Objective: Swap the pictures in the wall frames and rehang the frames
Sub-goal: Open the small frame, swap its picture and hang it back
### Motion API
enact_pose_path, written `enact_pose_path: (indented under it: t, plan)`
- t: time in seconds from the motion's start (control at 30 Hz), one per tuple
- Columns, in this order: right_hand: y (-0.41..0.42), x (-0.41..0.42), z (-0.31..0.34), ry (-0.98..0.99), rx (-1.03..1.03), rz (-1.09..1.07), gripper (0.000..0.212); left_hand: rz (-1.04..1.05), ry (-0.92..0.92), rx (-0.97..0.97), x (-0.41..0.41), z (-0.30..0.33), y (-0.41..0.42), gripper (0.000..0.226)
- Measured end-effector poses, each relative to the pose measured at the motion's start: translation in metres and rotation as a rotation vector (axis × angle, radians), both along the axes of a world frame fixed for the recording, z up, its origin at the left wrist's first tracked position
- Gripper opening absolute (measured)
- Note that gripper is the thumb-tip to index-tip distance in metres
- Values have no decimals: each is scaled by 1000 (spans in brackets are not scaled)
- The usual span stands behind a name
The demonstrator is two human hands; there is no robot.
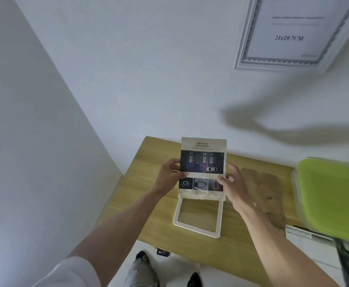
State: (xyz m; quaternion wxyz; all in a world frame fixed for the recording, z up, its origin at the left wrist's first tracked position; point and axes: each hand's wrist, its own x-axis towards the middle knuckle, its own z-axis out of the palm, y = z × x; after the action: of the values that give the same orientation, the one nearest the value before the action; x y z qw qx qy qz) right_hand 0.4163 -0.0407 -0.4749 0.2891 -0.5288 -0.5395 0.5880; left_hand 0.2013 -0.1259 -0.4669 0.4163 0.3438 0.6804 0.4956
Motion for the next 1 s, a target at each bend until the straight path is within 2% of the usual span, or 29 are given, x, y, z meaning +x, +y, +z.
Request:
enact_pose_path:
  t: [0.17, 0.33, 0.47, 0.57, 0.67, 0.77, 0.87, 1.0]
  plan:
    - [-12, 15, -20, -251, 26, 114, 68, -80, 93, -101, 5, -23, -6, 56]
    - [-36, 24, -39, -375, -5, 224, 65, -144, 189, -226, 9, -56, -17, 65]
    - [-48, 30, -55, -481, 39, 200, 65, -250, 352, -287, 20, -72, -24, 70]
    - [-54, 34, -65, -539, 62, 194, 63, -338, 454, -330, 23, -79, -21, 63]
    - [-57, 36, -75, -618, 98, 229, 66, -425, 647, -383, 22, -81, -18, 49]
    - [-59, 34, -77, -630, 111, 244, 65, -467, 798, -396, 18, -83, -17, 54]
    - [-61, 32, -77, -652, 138, 239, 65, -458, 818, -409, 13, -91, -18, 60]
    - [-63, 29, -79, -673, 166, 256, 58, -445, 713, -348, 9, -98, -21, 60]
